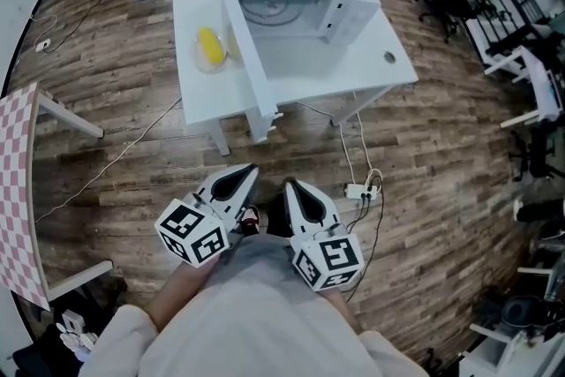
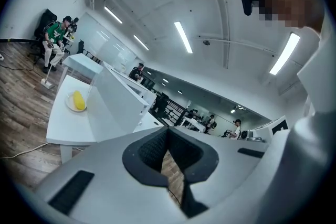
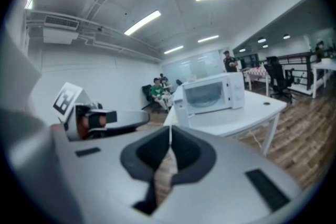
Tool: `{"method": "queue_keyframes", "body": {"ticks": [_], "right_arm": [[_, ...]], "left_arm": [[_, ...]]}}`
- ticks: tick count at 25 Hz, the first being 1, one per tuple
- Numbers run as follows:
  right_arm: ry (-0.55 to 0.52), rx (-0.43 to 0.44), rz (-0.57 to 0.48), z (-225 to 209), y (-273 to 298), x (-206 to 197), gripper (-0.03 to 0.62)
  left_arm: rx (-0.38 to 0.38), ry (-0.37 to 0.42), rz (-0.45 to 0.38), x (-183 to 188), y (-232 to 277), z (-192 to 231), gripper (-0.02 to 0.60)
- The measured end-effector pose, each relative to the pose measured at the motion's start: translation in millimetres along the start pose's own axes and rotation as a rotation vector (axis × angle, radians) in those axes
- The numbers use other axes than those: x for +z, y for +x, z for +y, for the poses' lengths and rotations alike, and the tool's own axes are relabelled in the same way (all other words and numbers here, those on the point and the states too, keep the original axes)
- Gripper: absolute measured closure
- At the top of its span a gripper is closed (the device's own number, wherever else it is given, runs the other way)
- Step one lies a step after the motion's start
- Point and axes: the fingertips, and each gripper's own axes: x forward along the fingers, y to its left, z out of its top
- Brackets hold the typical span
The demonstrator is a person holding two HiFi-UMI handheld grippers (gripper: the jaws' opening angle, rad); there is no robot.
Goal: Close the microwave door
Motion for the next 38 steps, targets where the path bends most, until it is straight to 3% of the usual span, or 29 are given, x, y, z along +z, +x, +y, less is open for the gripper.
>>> {"method": "queue_keyframes", "body": {"ticks": [12, 38], "right_arm": [[-0.034, 0.067, -0.020, -11.0, 39.8, 29.6, 0.571], [-0.017, 0.177, 0.022, -77.2, 117.7, 72.6, 0.571]], "left_arm": [[0.067, 0.016, -0.033, 26.0, 17.2, 27.5, 0.568], [0.214, -0.050, -0.014, 45.0, 72.1, 84.9, 0.568]]}}
